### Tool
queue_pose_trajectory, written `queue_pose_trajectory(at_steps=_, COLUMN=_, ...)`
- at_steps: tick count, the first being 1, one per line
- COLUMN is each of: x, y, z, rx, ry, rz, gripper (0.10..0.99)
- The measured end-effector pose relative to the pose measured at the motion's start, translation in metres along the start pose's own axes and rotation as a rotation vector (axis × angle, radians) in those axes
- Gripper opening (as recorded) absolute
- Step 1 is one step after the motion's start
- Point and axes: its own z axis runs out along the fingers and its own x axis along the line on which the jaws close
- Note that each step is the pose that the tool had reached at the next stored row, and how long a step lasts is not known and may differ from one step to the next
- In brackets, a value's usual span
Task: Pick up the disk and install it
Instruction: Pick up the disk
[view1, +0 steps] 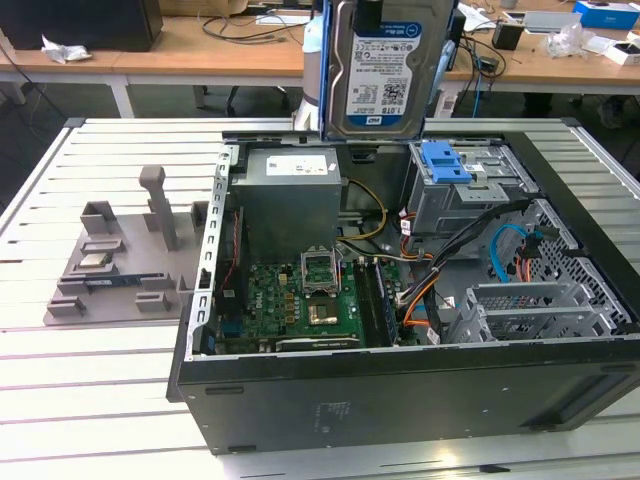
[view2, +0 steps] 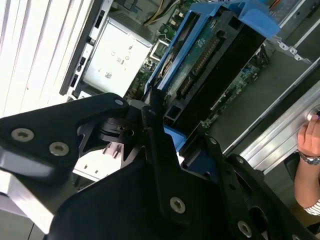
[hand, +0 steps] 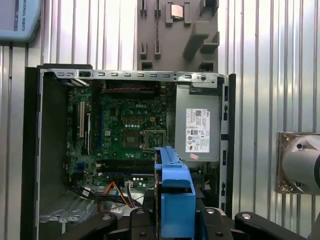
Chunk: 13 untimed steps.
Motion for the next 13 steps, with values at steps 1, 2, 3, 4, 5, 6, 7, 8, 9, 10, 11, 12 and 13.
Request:
queue_pose_trajectory(at_steps=1, x=0.0038, y=0.0001, z=0.0001, rx=0.000, ry=0.0000, rz=0.000, gripper=0.369)
queue_pose_trajectory(at_steps=2, x=0.0057, y=0.0001, z=0.0001, rx=0.000, ry=0.0000, rz=0.000, gripper=0.369)
queue_pose_trajectory(at_steps=3, x=0.0074, y=0.0002, z=0.0002, rx=0.000, ry=0.0000, rz=0.000, gripper=0.369)
queue_pose_trajectory(at_steps=4, x=0.0101, y=0.0002, z=0.0002, rx=0.000, ry=0.0000, rz=0.000, gripper=0.369)
queue_pose_trajectory(at_steps=5, x=0.0125, y=0.0003, z=0.0003, rx=0.000, ry=0.0000, rz=0.000, gripper=0.369)
queue_pose_trajectory(at_steps=6, x=0.0153, y=0.0004, z=0.0003, rx=0.000, ry=0.0000, rz=0.000, gripper=0.369)
queue_pose_trajectory(at_steps=7, x=0.0178, y=0.0004, z=0.0004, rx=0.000, ry=-0.0001, rz=0.000, gripper=0.369)
queue_pose_trajectory(at_steps=8, x=0.0196, y=0.0005, z=0.0004, rx=0.000, ry=-0.0001, rz=0.000, gripper=0.369)
queue_pose_trajectory(at_steps=9, x=0.0212, y=0.0005, z=0.0004, rx=0.000, ry=-0.0001, rz=0.000, gripper=0.369)
queue_pose_trajectory(at_steps=10, x=0.0228, y=0.0005, z=0.0004, rx=0.000, ry=-0.0001, rz=0.000, gripper=0.369)
queue_pose_trajectory(at_steps=11, x=0.0247, y=0.0006, z=0.0004, rx=0.000, ry=0.0000, rz=0.000, gripper=0.369)
queue_pose_trajectory(at_steps=12, x=0.0263, y=0.0006, z=0.0004, rx=0.000, ry=0.0000, rz=0.000, gripper=0.369)
queue_pose_trajectory(at_steps=13, x=0.0286, y=0.0006, z=0.0005, rx=0.000, ry=0.0000, rz=0.000, gripper=0.369)
